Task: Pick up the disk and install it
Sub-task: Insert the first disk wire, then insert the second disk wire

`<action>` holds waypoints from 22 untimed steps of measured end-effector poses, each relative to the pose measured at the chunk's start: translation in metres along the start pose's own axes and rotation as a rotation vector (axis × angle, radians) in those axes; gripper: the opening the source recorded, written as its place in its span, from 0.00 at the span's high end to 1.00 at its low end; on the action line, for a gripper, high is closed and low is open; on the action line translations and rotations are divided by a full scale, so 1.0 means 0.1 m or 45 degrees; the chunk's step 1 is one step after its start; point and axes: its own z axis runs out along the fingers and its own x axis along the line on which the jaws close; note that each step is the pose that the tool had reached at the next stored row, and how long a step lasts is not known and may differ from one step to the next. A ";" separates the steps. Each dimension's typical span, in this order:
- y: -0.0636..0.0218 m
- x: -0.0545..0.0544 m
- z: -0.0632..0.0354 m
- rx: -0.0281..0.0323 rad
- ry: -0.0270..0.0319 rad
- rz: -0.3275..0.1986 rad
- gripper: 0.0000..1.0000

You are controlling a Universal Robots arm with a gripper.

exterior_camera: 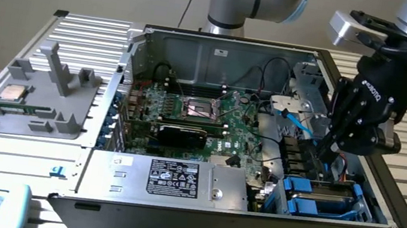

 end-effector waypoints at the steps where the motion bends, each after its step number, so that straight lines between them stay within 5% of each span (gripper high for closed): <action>1: -0.008 0.02 0.002 -0.0002 -0.0005 0.000 0.84; 6: -0.039 0.10 0.008 -0.0013 -0.0019 0.000 0.84; 22: -0.039 0.10 0.009 -0.0013 -0.0021 0.000 0.84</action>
